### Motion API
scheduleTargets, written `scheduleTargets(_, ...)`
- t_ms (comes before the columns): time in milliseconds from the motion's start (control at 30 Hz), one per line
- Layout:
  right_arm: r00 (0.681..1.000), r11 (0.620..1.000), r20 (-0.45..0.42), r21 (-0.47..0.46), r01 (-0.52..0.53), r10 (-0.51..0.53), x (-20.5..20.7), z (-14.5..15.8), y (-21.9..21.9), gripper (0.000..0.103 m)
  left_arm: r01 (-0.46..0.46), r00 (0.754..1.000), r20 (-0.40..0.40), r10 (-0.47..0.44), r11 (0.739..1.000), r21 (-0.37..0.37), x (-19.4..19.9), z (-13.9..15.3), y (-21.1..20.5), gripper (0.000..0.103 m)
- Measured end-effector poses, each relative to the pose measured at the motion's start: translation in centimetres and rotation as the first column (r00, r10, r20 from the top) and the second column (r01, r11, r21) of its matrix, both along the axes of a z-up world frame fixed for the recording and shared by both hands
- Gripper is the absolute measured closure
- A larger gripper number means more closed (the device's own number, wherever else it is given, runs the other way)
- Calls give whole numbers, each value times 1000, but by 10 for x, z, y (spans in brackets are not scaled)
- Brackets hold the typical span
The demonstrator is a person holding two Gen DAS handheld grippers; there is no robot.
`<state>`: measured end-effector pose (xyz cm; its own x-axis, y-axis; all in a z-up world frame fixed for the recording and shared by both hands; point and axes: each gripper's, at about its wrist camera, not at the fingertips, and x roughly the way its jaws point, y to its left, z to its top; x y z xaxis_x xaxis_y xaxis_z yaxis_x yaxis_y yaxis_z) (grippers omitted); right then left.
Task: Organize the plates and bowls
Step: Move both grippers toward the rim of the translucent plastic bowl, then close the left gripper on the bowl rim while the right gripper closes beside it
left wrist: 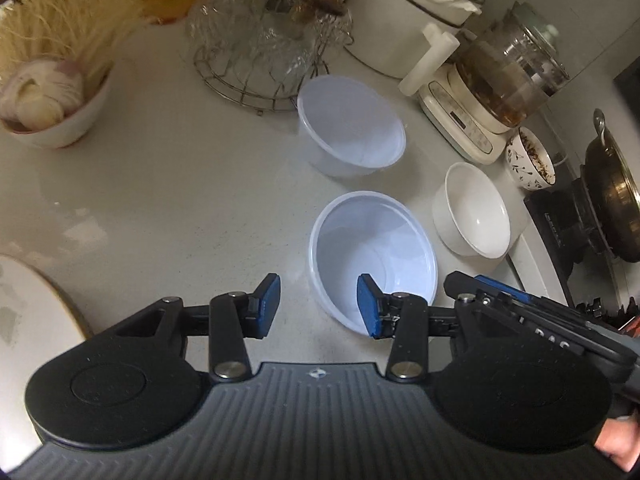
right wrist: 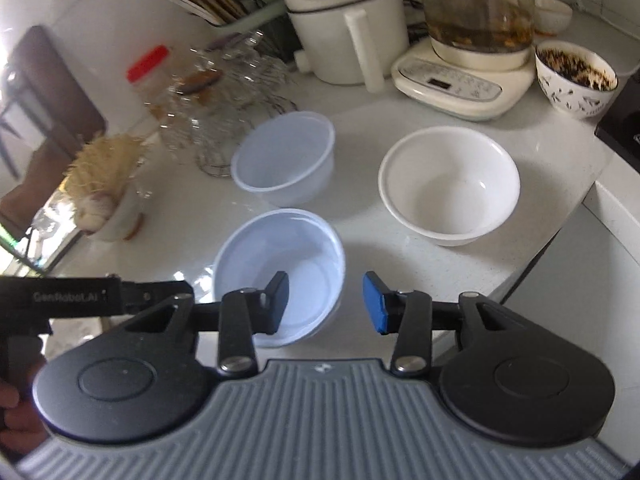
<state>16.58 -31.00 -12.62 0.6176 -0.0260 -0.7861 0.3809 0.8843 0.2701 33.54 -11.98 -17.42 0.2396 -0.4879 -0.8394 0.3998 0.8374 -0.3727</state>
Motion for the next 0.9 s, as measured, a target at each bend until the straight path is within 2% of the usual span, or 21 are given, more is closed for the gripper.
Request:
scheduleTargets(100,1000,1000,-23,10,1,-1,8,-10,-4,66,11,1000,-4,-11,1000,15,8,-9,-2,55)
scheduleTargets(133,1000,1000,-31,15,-1,2,11,-14,-6,71,10,1000,-10,-10,1000,13,11,-12,-3,56)
scheduleTargets(233,999,1000,-47,21,-6,7,16,-22,-7,77,5,999,-38,-5,1000,-12,15,-21,-2,57)
scheduleTargets(333,998,1000,-62,31,-1,3,18,-28,-8,80,-5,998,-60,4,1000,-22,16,-29,-2,72)
scheduleTargets(367,998,1000,-67,31,3,-1,18,-29,-9,85,-6,998,-61,4,1000,-24,15,-30,-2,76)
scheduleTargets(433,998,999,-66,42,-1,3,19,-29,-8,90,-3,998,-60,1,999,-37,14,-32,-2,81)
scheduleTargets(533,998,999,-61,41,-4,7,18,-28,-5,91,4,998,-63,-7,999,-48,14,-32,-3,92)
scheduleTargets(700,999,999,-43,44,-13,15,16,-22,0,91,5,999,-52,-8,999,-49,10,-28,2,92)
scheduleTargets(900,998,996,-24,69,-60,62,14,-18,15,91,-41,998,-42,39,998,-47,2,-20,27,92)
